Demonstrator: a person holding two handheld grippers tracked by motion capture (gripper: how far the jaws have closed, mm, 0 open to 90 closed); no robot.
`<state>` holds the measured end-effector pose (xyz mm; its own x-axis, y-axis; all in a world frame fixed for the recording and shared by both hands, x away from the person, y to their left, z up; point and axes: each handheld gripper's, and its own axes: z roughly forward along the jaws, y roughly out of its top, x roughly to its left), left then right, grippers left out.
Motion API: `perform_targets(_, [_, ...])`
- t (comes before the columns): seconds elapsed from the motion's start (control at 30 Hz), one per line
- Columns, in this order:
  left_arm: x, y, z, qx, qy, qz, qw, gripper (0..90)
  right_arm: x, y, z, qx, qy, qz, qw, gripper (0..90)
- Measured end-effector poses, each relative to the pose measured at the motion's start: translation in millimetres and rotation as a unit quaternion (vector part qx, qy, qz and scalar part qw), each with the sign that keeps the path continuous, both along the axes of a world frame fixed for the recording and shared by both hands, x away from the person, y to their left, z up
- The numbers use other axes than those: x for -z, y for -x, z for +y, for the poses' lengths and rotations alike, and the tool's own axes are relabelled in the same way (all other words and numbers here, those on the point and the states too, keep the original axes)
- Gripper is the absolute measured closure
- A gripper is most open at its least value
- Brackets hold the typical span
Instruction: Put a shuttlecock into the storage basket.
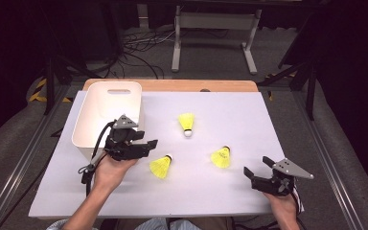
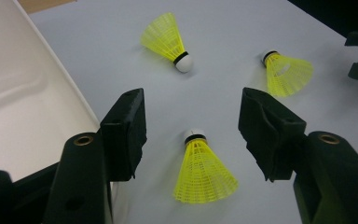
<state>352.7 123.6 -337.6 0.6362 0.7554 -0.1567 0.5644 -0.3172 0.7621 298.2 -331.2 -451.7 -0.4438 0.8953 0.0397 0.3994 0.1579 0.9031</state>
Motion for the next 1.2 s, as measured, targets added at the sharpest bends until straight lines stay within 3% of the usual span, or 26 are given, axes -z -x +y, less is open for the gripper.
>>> perform_targets(0.27, [4.8, 3.7, -3.6, 0.009, -0.017, 0.005, 0.9998, 42.8, -0.1, 0.1, 0.1, 0.000, 0.000, -0.001, 1.0000, 13.3])
perform_targets(0.77, [20.2, 11.2, -14.3, 0.021, -0.042, 0.031, 0.9984, 42.9, -0.1, 0.1, 0.4, -0.001, 0.001, -0.001, 1.0000, 13.4])
perform_targets(1.2, [27.9, 17.5, -20.6, 0.023, -0.051, 0.044, 0.9975, 43.0, -0.2, 0.0, 0.3, -0.002, 0.001, -0.002, 1.0000, 13.4])
